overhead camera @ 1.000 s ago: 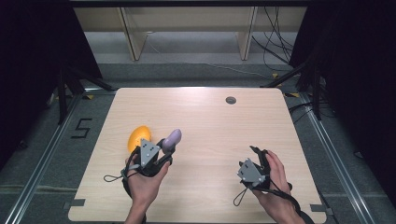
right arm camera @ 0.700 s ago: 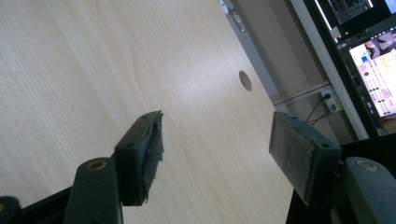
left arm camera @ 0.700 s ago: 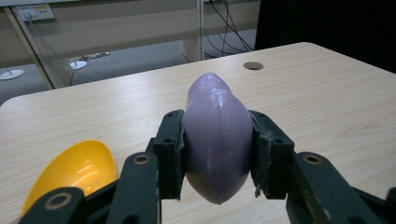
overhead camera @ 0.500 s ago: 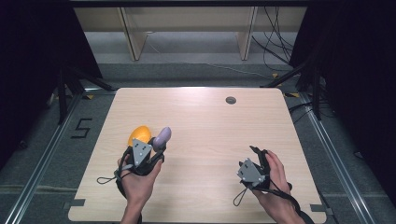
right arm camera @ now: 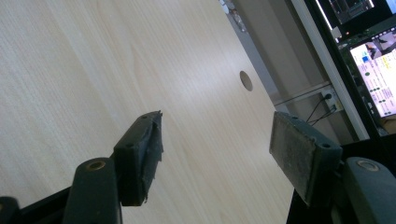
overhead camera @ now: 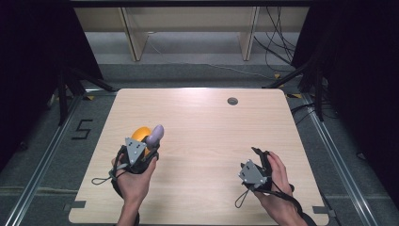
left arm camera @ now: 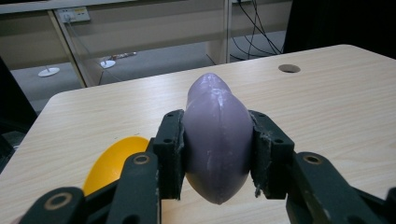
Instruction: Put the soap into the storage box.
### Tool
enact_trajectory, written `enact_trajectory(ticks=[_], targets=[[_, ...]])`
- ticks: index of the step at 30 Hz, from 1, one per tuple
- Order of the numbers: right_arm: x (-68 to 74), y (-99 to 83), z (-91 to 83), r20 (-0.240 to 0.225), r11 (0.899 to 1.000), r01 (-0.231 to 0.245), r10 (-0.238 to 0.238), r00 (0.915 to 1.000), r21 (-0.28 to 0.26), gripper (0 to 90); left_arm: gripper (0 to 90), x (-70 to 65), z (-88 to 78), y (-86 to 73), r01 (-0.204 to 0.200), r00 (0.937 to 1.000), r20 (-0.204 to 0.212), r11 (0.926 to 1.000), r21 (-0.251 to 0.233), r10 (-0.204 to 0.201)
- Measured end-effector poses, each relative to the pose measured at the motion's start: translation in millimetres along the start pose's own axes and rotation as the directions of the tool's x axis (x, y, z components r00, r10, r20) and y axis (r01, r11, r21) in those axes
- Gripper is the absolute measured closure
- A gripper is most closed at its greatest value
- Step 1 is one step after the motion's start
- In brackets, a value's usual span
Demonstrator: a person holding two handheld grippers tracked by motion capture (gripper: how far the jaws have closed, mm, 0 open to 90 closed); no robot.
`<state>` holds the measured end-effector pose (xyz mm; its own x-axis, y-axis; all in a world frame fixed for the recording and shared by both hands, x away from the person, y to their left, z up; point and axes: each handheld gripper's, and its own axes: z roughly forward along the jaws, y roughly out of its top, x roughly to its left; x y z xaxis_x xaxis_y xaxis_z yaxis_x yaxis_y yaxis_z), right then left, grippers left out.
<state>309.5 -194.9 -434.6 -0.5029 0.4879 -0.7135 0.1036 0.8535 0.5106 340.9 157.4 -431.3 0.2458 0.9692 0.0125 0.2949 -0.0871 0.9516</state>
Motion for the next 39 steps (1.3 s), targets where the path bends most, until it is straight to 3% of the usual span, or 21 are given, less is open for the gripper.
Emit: enact_trajectory(ticks=[17,27,30,39], targets=[[0.0,0.1,0.2,0.0,1.0,0.001,-0.001,1.0,0.0,35.0,59.0,23.8,6.6,5.3,0.03,0.9962,-0.081,0.9994,-0.018,-0.031],[0.1,0.2,0.2,0.0,1.0,-0.003,0.003,1.0,0.001,34.9,59.0,35.1,13.3,5.0,0.039,0.9879,-0.149,0.999,-0.021,-0.042],[0.1,0.2,0.2,0.002,1.0,-0.005,0.005,1.0,0.001,34.9,59.0,36.6,16.3,1.9,0.051,0.9818,-0.182,0.9985,-0.02,-0.054],[0.0,0.2,0.2,0.002,1.0,-0.004,0.004,1.0,0.001,34.9,59.0,44.7,27.2,-8.3,0.061,0.9781,-0.2,0.9981,0.009,-0.058]])
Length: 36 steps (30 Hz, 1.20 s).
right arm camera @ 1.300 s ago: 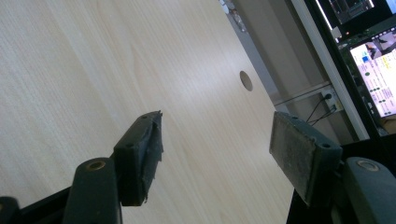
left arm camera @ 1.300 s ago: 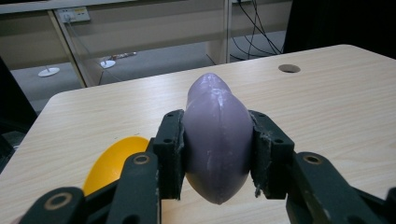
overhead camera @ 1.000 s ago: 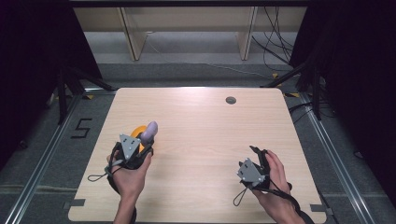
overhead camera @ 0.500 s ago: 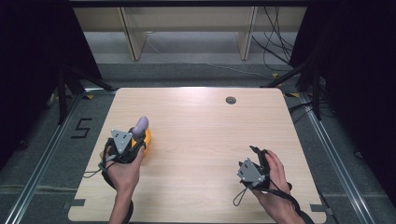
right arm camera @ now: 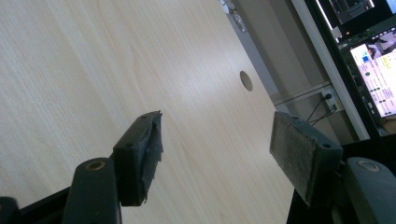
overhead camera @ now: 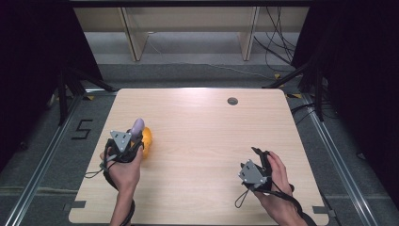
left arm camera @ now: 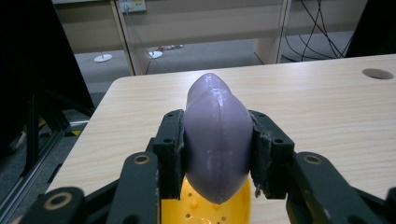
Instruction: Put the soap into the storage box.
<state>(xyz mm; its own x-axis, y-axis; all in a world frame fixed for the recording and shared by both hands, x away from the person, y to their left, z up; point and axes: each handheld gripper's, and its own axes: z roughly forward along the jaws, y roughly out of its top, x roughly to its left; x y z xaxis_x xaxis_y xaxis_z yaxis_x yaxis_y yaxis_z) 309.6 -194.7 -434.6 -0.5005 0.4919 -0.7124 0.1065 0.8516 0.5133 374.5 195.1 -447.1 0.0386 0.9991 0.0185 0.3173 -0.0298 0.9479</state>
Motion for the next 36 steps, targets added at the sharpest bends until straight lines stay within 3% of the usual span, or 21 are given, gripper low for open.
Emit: enact_trajectory(ticks=[4,19,36], targets=[[-0.3,-0.2,0.2,-0.004,1.0,0.005,-0.005,1.0,0.0,34.9,59.0,1.3,6.2,-5.9,0.012,0.9999,-0.007,0.9998,0.016,-0.012],[-0.2,-0.2,0.5,-0.001,1.0,0.008,-0.008,1.0,0.003,34.8,59.0,3.0,22.2,-18.2,-0.013,0.9999,-0.008,0.9987,0.05,0.013],[0.7,0.2,0.8,-0.003,1.0,0.006,-0.006,1.0,0.006,34.9,58.9,4.1,35.9,-33.9,-0.004,1.0,-0.007,0.9966,0.082,0.005]])
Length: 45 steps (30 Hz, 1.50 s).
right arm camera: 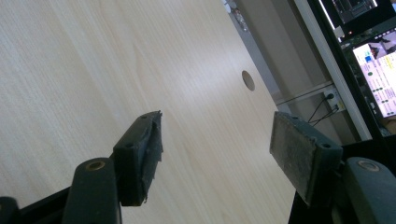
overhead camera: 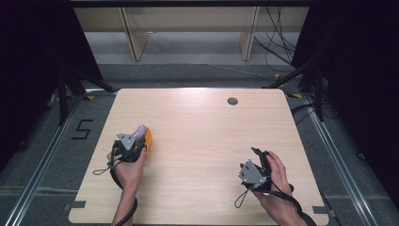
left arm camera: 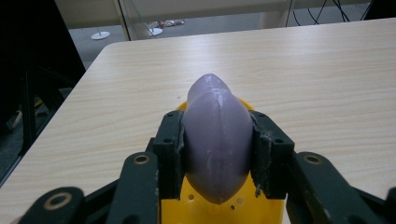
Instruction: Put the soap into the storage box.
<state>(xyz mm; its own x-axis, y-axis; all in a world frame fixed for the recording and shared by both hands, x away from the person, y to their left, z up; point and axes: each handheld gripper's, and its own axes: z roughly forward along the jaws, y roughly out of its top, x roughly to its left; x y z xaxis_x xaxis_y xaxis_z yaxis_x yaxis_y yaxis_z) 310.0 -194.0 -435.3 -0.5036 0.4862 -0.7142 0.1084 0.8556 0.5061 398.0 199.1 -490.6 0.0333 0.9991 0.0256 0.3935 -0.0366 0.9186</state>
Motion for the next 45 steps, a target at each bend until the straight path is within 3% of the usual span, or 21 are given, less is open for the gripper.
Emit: enact_trajectory(ticks=[14,15,18,22,30,35,40,42,43,45], targets=[[0.9,0.2,0.5,-0.008,1.0,-0.001,0.001,1.0,0.0,34.9,58.8,1.1,4.7,-3.6,0.02,0.9997,0.009,0.9997,0.015,-0.02],[0.4,0.3,1.1,-0.028,1.0,0.012,-0.012,0.9995,-0.002,34.9,58.8,1.1,4.9,-3.4,0.02,0.9998,0.01,0.9997,0.017,-0.02],[1.0,0.4,0.5,-0.009,1.0,0.001,-0.001,1.0,0.001,34.9,58.7,1.1,4.9,-3.0,0.02,0.9997,0.012,0.9995,0.022,-0.021],[0.9,0.2,0.8,-0.01,1.0,0.003,-0.003,0.9999,0.003,34.9,58.6,0.4,4.1,-1.9,0.011,0.9999,0.008,0.9988,0.047,-0.011],[0.7,0.2,0.4,-0.009,1.0,0.006,-0.006,0.9999,0.002,34.7,58.2,2.5,1.3,2.1,0.033,0.9992,0.017,0.9924,0.119,-0.035],[0.9,0.2,0.5,-0.009,1.0,0.006,-0.006,0.9999,0.003,34.5,46.7,3.8,-7.2,15.3,0.03,0.9995,0.011,0.9939,0.106,-0.031],[1.3,0.4,0.7,-0.013,1.0,0.004,-0.004,0.9999,0.003,34.4,41.0,3.2,-17.5,38.0,0.021,0.9982,0.053,0.9937,0.11,-0.027],[1.2,0.3,0.8,-0.012,1.0,0.003,-0.003,0.9999,0.003,34.3,39.5,3.2,-17.6,48.8,0.013,0.9958,0.087,0.9881,0.153,-0.027],[0.8,0.2,0.9,-0.013,1.0,0.009,-0.009,0.9999,0.006,34.2,38.1,3.6,-15.3,55.8,-0.007,0.9932,0.115,0.9773,0.212,-0.017],[1.2,0.1,1.3,-0.016,1.0,0.004,-0.003,0.9999,0.009,34.2,36.2,4.2,-10.1,64.1,-0.055,0.9872,0.159,0.9578,0.282,0.009]])
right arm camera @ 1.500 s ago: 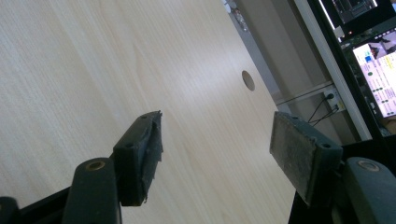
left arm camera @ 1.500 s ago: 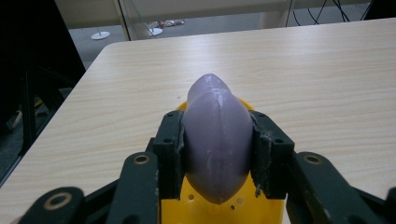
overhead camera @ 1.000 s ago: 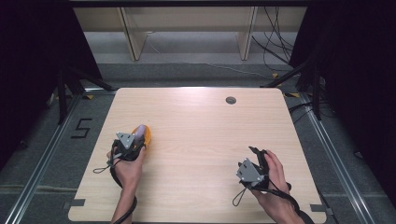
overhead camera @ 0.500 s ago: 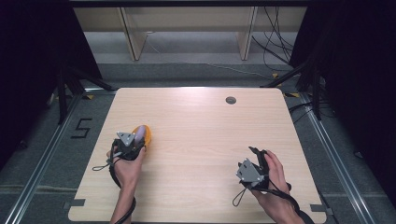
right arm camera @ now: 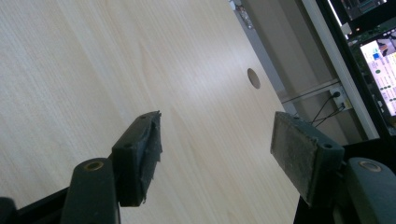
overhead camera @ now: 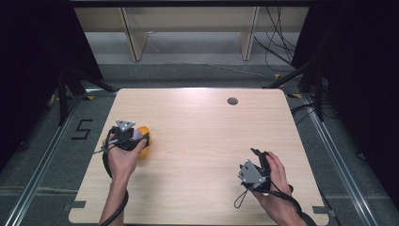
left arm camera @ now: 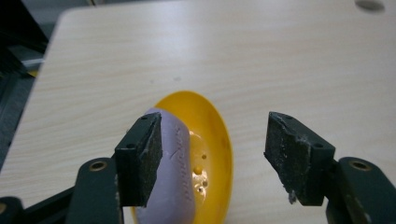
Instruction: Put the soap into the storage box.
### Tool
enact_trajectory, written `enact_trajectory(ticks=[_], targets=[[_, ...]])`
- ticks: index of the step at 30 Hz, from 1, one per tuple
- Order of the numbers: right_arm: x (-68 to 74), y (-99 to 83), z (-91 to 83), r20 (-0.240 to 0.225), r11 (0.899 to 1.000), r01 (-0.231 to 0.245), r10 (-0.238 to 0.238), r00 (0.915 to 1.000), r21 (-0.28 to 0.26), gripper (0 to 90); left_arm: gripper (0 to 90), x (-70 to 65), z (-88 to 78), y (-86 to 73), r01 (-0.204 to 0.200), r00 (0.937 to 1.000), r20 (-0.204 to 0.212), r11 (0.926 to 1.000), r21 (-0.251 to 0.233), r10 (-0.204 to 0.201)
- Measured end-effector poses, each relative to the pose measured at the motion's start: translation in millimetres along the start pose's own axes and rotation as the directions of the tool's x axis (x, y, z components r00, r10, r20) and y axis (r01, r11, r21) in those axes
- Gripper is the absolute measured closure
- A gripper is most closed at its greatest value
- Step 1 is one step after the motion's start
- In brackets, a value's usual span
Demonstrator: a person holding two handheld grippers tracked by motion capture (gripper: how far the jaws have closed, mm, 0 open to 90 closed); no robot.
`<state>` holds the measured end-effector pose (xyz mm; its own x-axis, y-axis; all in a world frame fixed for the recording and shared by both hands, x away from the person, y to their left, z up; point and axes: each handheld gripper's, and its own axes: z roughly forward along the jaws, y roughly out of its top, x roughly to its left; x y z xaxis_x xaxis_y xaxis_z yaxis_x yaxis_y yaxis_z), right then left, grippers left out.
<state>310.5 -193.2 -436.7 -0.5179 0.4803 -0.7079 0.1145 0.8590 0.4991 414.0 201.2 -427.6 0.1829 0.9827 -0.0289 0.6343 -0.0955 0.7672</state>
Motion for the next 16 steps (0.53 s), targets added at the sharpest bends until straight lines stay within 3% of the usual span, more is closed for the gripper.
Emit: enact_trajectory(ticks=[1,3,4,5,7,9,11,13,15,16], targets=[[0.0,-0.1,0.1,-0.004,1.0,-0.001,0.001,1.0,0.002,34.2,36.2,2.3,0.0,5.4,-0.045,0.9989,0.016,0.9977,0.052,0.044],[-0.1,-0.2,0.1,-0.006,1.0,-0.005,0.005,1.0,0.0,34.2,36.1,4.5,1.5,13.2,-0.069,0.9963,0.058,0.9923,0.103,0.063],[0.2,-0.4,0.0,-0.006,1.0,-0.014,0.014,0.9999,0.0,34.2,35.8,5.8,2.0,15.5,-0.072,0.9947,0.081,0.9909,0.114,0.063],[-2.2,-1.3,-0.5,-0.002,1.0,0.018,-0.018,0.9998,0.012,34.2,35.5,6.9,1.3,16.6,-0.081,0.9941,0.082,0.9896,0.119,0.072],[-1.1,-1.5,0.3,-0.01,1.0,-0.006,0.007,0.9999,0.01,34.2,35.5,11.2,-2.7,15.1,-0.084,0.9932,0.089,0.9905,0.109,0.075],[-2.3,-1.9,0.2,-0.011,1.0,0.008,-0.008,0.9999,0.011,34.2,35.7,19.6,-8.3,8.9,-0.069,0.9886,0.139,0.9941,0.084,0.057],[-3.0,-2.4,-0.2,0.0,1.0,0.014,-0.014,0.9999,0.014,34.1,36.3,29.3,-16.6,-10.0,0.011,0.985,0.173,0.9998,-0.015,-0.008],[-2.8,-3.3,-0.1,-0.008,1.0,0.0,0.0,1.0,0.015,34.0,37.8,32.3,-21.6,-24.9,0.046,0.9827,0.182,0.9968,-0.065,-0.034],[-3.9,-4.3,1.2,-0.017,1.0,-0.004,0.004,0.9998,0.013,33.6,38.6,36.6,-27.9,-52.0,0.068,0.9761,0.214,0.9885,-0.135,-0.039],[-3.6,-4.6,1.7,-0.03,1.0,-0.022,0.023,0.9993,0.019,33.3,38.7,38.5,-30.2,-63.3,0.075,0.9771,0.208,0.9855,-0.152,-0.042]])
